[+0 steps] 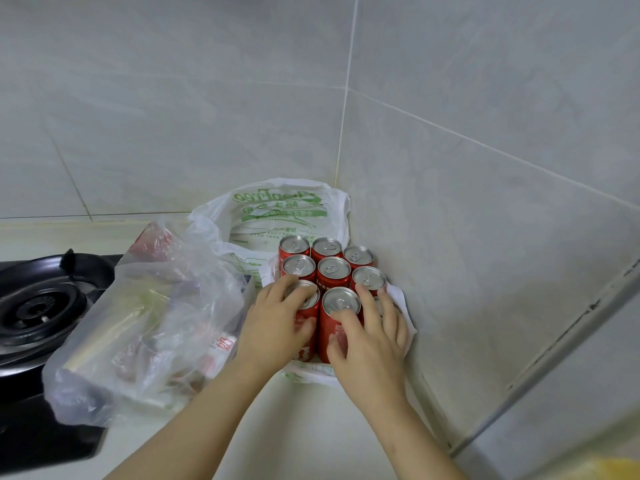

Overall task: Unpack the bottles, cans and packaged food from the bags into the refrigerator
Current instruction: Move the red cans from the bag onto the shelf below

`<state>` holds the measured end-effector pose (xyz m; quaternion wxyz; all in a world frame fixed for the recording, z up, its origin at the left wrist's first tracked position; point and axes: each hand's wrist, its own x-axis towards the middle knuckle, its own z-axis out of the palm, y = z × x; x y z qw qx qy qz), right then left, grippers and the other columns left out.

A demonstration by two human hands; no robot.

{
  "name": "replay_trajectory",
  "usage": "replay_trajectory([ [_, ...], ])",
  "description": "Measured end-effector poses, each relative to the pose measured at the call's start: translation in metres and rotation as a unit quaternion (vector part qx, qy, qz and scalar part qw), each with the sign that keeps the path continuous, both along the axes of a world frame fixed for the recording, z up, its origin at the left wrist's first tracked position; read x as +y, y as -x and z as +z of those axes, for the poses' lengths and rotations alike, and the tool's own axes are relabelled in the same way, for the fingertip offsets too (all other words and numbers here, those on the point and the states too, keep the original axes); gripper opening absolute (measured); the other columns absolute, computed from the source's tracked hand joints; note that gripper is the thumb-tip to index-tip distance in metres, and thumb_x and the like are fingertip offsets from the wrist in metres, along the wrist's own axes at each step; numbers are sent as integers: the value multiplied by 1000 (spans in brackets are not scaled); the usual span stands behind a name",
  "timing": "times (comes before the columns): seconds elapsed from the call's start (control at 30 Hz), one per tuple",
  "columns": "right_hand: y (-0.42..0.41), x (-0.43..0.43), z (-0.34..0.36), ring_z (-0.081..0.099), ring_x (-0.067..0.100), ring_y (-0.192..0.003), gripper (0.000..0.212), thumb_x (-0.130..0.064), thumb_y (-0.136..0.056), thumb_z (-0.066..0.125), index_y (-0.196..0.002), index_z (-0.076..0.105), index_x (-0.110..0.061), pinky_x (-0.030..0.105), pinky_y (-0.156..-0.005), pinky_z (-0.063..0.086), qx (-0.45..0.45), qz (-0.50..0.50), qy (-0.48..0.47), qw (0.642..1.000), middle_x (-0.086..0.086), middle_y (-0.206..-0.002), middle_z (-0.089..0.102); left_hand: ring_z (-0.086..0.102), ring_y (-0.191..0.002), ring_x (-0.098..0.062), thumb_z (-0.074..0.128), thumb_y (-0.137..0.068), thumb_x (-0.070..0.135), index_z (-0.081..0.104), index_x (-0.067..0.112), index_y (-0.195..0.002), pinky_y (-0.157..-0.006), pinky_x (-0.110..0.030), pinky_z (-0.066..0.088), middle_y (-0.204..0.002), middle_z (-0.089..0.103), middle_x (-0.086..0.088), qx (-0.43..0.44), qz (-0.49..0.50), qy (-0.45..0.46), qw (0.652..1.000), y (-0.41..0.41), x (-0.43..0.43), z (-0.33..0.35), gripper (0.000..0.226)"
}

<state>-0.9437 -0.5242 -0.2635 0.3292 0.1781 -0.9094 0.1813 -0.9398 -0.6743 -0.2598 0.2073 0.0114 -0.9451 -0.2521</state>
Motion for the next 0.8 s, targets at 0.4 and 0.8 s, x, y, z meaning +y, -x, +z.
replay_trajectory([
  [0.4,9,-4,-4,42,19,-117,28,-37,-58,66,-70,61,-12,44,-104,23,34,-11,8,999,-1,-87,71,41,-100,-4,74,-64,9,49,18,-117,-76,-6,30,-107,41,9,-19,-1,-157,987,-6,0,7,59],
  [0.8,7,-10,-7,57,21,-108,66,-55,-36,81,-88,63,-18,50,-101,22,18,-35,-40,998,-7,-81,68,54,-92,-7,83,-57,19,47,27,-111,-73,-15,41,-95,44,30,-79,-13,-190,978,-15,-11,7,65],
])
